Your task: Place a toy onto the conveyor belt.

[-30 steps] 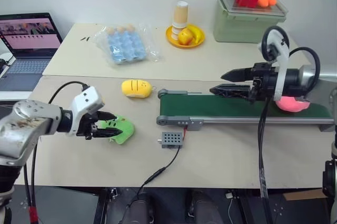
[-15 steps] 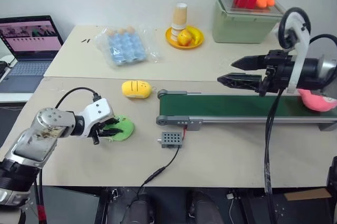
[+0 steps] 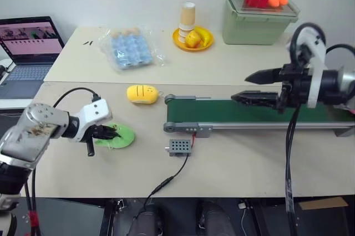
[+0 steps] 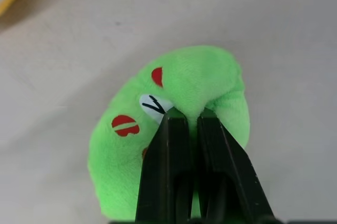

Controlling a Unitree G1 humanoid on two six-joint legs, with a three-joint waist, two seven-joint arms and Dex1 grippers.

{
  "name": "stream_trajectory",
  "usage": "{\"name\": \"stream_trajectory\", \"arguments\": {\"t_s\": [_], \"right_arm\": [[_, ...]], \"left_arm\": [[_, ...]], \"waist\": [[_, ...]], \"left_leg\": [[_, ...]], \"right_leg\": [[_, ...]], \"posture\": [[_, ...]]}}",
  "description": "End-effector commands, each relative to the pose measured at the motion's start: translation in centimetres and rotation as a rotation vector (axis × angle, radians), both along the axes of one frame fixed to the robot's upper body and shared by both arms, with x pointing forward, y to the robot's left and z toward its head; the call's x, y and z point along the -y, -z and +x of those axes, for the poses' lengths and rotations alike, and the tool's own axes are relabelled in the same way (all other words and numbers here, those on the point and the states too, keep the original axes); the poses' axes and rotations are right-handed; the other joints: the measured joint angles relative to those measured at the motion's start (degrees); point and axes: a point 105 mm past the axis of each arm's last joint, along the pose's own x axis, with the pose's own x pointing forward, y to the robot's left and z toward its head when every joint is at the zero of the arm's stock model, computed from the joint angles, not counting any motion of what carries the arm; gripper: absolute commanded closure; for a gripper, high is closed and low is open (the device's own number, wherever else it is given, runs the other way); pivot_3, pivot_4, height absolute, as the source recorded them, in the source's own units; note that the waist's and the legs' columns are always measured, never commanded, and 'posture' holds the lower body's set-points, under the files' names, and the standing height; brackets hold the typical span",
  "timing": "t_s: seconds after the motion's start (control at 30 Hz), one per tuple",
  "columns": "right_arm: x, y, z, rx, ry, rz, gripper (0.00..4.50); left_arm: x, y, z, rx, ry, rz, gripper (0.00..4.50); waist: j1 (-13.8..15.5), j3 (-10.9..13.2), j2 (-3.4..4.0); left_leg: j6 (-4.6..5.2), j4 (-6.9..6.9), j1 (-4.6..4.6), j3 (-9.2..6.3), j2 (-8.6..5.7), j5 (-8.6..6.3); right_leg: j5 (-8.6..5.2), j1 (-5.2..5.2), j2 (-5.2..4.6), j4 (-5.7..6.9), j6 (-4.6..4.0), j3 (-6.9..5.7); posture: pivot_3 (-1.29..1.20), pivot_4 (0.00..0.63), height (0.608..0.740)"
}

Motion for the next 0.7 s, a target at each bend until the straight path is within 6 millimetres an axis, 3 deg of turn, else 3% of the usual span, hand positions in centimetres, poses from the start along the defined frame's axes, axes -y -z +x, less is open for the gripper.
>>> {"name": "stream_trajectory", "arguments": {"t_s": [0.03, 0.27, 0.4, 0.7], "right_arm": [[-0.1, -0.2, -0.7, 0.03, -0.029, -0.012, 0.0], [-0.3, 1.1, -1.2, -0.002, -0.03, -0.009, 0.0], [-0.5, 1.2, -1.8, -0.005, -0.025, 0.007, 0.0], [-0.3, 0.8, -2.6, 0.016, 0.02, 0.024, 0.0]], "left_arm": [[2.6, -3.8, -0.2, 0.072, 0.091, -0.076, 4.46], [8.8, -7.2, -0.2, 0.141, 0.268, -0.201, 4.46], [11.3, -7.2, 0.9, 0.196, 0.326, -0.192, 4.46], [14.5, -6.0, 3.2, 0.299, 0.442, -0.115, 4.46]], "waist": [[0.0, 0.0, 0.0], [0.0, 0.0, -0.06], [0.0, 0.0, -0.06], [-0.1, 0.0, -0.07]], "left_leg": [[0.02, 0.0, 0.0, 0.01, -0.01, -0.01], [0.08, 0.09, -0.17, -0.01, -0.1, -0.04], [0.08, 0.15, -0.07, -0.02, -0.18, -0.04], [0.08, 0.14, -0.04, -0.01, -0.17, -0.03]], "right_leg": [[0.0, 0.0, 0.0, 0.0, 0.0, 0.01], [0.06, 0.02, 0.02, 0.04, 0.14, -0.03], [0.07, 0.11, 0.01, 0.01, 0.15, 0.0], [0.08, 0.1, 0.02, 0.01, 0.13, 0.04]], "posture": [[0.0, 0.15, 0.734], [0.0, 0.15, 0.734], [0.0, 0.15, 0.734], [0.0, 0.15, 0.734]]}}
